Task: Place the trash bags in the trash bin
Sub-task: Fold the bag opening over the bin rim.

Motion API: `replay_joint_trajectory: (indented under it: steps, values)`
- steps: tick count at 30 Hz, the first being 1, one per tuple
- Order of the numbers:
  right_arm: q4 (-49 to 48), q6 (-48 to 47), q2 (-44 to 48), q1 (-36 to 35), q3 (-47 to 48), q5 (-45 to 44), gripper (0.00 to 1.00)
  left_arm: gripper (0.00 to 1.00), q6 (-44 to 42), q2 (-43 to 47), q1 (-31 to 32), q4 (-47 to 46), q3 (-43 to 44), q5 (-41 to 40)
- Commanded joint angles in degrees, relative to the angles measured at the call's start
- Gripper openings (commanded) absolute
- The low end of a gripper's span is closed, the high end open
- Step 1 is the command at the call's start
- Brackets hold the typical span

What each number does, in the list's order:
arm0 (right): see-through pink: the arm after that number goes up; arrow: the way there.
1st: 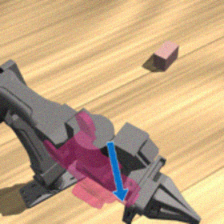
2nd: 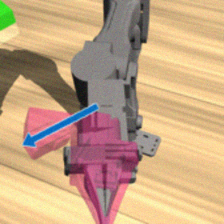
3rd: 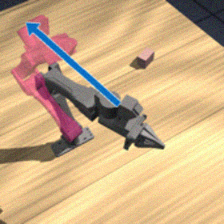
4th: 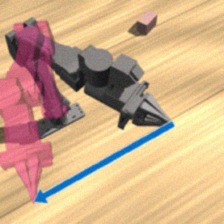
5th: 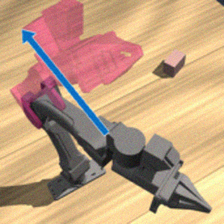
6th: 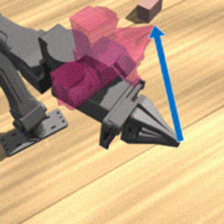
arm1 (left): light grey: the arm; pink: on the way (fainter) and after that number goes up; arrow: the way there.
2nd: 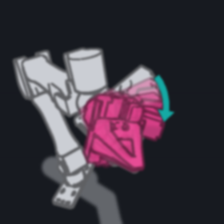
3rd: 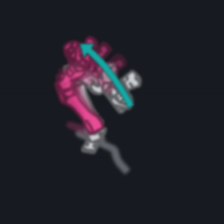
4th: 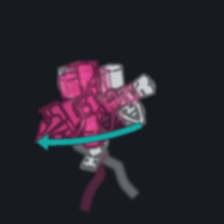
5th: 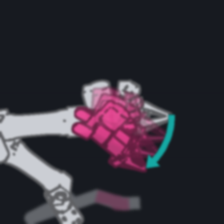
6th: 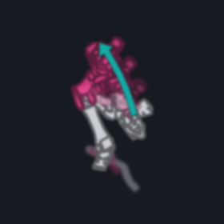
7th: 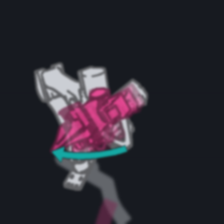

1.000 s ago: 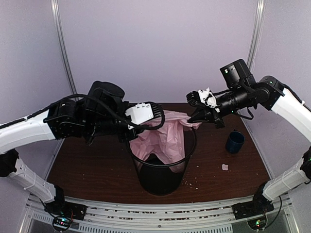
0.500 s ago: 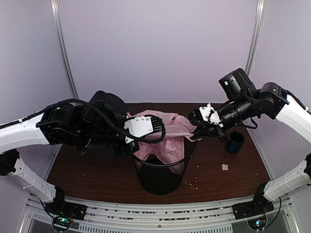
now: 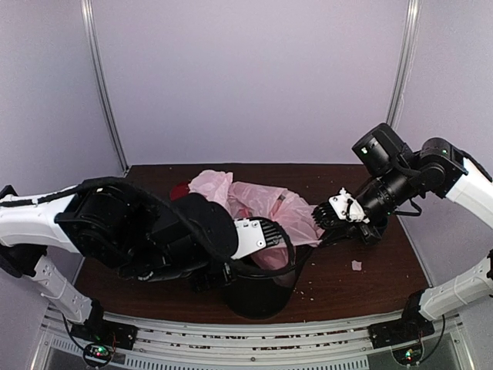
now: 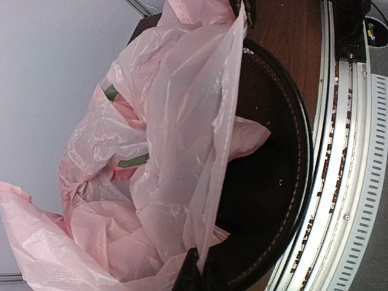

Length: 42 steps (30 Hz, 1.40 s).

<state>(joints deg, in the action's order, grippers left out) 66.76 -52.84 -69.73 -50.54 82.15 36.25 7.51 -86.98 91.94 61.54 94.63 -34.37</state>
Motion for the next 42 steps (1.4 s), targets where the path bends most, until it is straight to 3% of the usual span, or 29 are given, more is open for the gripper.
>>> replay_joint_trajectory:
  steps: [1, 6, 14, 21, 27, 31, 37, 42]
  values:
    - [4.7, -1.3, -0.8, -1.6, 2.4, -1.4, 0.00, 0.00, 6.4, -2.4, 3.4, 10.8, 5.5, -5.6]
    - [7.9, -0.9, -3.3, -3.1, 5.0, -1.4, 0.00, 0.00, 10.4, -5.4, 7.1, 15.5, 8.9, -3.6]
    - [8.6, -0.8, -3.1, -5.4, 0.4, -3.4, 0.00, 0.00, 15.8, -3.2, 9.2, 12.7, 1.1, 6.3]
    - [2.5, 1.2, -4.8, -6.4, -2.4, -5.3, 0.00, 0.00, 9.9, 2.3, 9.1, -4.1, -14.4, -2.6]
    - [-1.6, 5.2, -7.0, -5.0, 1.0, -6.5, 0.00, 0.00, 3.3, 6.2, 6.4, -12.9, -17.8, -16.1]
    - [-5.9, 7.4, -9.2, -2.3, 2.1, -8.6, 0.00, 0.00, -5.1, 11.1, 0.3, -23.1, -24.1, -15.8]
    - [-19.8, 13.5, -8.6, 3.3, -2.9, -10.7, 0.00, 0.00, -18.2, 18.6, -9.1, -44.0, -35.8, -10.7]
    - [-27.3, 15.6, -8.5, 6.6, -5.3, -9.3, 0.00, 0.00, -24.6, 18.8, -14.6, -56.4, -41.3, -7.0]
